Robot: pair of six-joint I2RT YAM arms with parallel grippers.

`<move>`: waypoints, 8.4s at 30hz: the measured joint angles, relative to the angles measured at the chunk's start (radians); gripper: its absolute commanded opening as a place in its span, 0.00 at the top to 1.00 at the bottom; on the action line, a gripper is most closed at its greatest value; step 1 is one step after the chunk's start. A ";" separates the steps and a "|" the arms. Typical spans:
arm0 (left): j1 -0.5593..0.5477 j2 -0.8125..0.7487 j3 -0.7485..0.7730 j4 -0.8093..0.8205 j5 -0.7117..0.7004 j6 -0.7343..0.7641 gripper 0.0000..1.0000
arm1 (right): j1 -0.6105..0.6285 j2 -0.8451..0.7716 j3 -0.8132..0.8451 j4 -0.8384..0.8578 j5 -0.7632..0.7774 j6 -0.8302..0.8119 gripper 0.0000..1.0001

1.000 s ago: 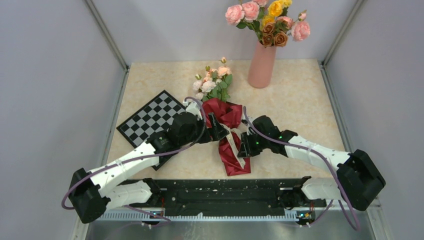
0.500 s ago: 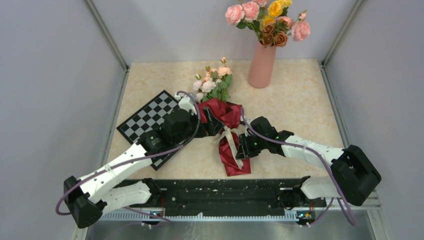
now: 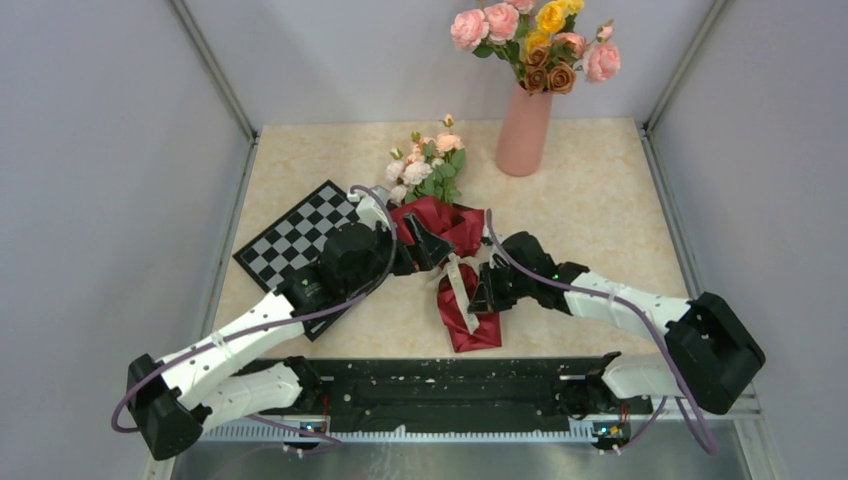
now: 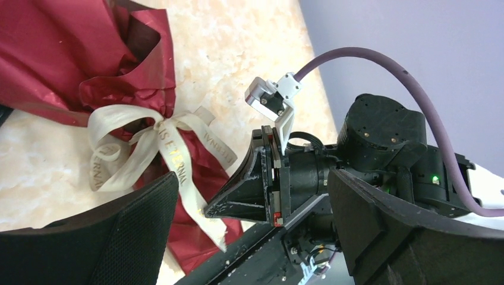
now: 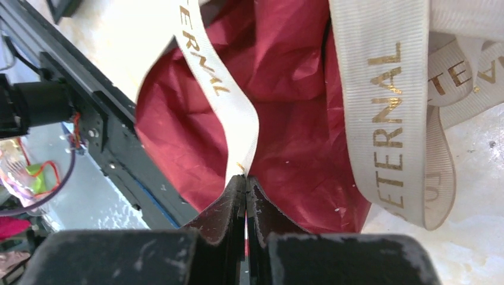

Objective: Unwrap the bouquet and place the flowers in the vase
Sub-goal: Untie the ribbon from the wrapping paper.

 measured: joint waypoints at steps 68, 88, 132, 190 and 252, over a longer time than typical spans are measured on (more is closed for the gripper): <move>0.065 0.315 -0.198 0.322 0.229 -0.283 0.65 | 0.000 -0.129 0.000 0.224 -0.049 0.164 1.00; 0.065 0.408 -0.190 0.363 0.236 -0.280 1.00 | 0.000 -0.129 0.000 0.111 0.056 0.089 0.53; 0.068 0.344 -0.231 0.416 0.236 -0.319 0.58 | 0.000 -0.094 -0.079 0.281 -0.103 0.142 1.00; 0.381 0.640 0.320 -0.472 0.669 0.688 1.00 | -0.139 -0.119 -0.053 0.020 0.158 -0.042 0.43; 0.396 0.636 0.320 -0.458 0.674 0.698 1.00 | -0.131 0.492 0.748 -0.015 0.352 -0.363 0.34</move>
